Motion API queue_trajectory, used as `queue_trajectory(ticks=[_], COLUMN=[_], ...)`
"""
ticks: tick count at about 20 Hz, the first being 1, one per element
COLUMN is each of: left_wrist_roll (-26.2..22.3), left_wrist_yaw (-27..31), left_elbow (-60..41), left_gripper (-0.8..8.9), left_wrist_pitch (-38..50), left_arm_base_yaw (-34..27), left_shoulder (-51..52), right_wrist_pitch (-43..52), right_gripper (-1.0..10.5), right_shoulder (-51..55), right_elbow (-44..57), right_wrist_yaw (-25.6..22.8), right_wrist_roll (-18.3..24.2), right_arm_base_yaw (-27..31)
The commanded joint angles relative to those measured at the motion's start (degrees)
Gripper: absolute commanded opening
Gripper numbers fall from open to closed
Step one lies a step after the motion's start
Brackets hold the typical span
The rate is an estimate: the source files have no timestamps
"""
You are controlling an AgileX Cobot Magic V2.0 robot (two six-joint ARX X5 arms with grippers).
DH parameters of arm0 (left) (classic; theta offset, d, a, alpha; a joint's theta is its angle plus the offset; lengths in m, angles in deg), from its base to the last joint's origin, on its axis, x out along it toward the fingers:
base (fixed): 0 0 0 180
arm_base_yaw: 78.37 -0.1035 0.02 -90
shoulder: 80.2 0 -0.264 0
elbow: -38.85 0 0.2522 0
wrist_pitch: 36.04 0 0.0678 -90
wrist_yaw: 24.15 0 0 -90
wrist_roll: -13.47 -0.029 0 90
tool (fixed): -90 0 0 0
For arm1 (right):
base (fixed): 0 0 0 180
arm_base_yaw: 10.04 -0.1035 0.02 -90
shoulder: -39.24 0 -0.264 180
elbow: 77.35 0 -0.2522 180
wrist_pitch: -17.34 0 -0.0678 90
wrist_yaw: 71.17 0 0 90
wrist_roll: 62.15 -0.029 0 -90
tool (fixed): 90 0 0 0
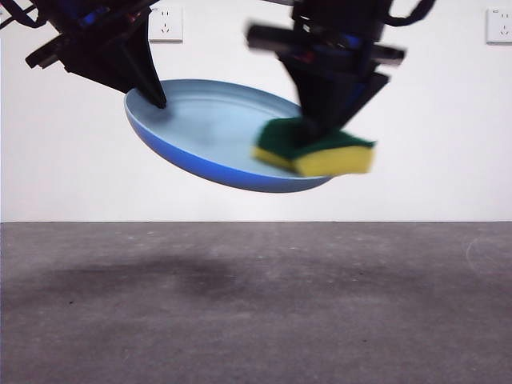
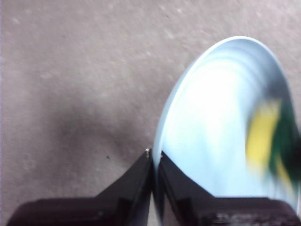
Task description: Pick up the plate,pick up the cloth,clean the plate with the cloth
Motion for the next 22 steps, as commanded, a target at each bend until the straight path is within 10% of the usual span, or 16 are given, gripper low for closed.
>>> queue_trajectory(ticks=[1, 9, 12, 18, 22], left_wrist_roll=[0.81, 3.04, 3.91, 2.25, 0.90], left_wrist_yaw=[-4.04, -4.59, -4.59, -6.29, -6.51], left_elbow=[-0.31, -0.31, -0.31, -0.31, -0.31], left_gripper=[-0.08, -0.08, -0.08, -0.08, -0.08], left_wrist_pitch=[0.26, 7.34, 8.55, 1.18, 0.31], left_arm_base_yaw=[0.02, -0.90, -1.20, -1.70, -1.70], left_shoulder=[0.07, 0.07, 0.07, 0.07, 0.07], right_wrist_pitch=[8.02, 17.44, 7.17, 5.99, 22.27], right_gripper=[-0.1, -0.1, -0.1, -0.1, -0.1], right_shoulder=[0.17, -0.22, -0.20, 0.28, 0.39], right_elbow=[0.17, 0.17, 0.17, 0.17, 0.17], right_wrist_yaw=[-3.96, 29.14, 27.26, -3.76, 4.44], right_wrist_roll=[0.28, -3.80, -0.94, 0.04, -0.20], right_arm_base_yaw=[1.22, 0.24, -0.83, 0.61, 1.22])
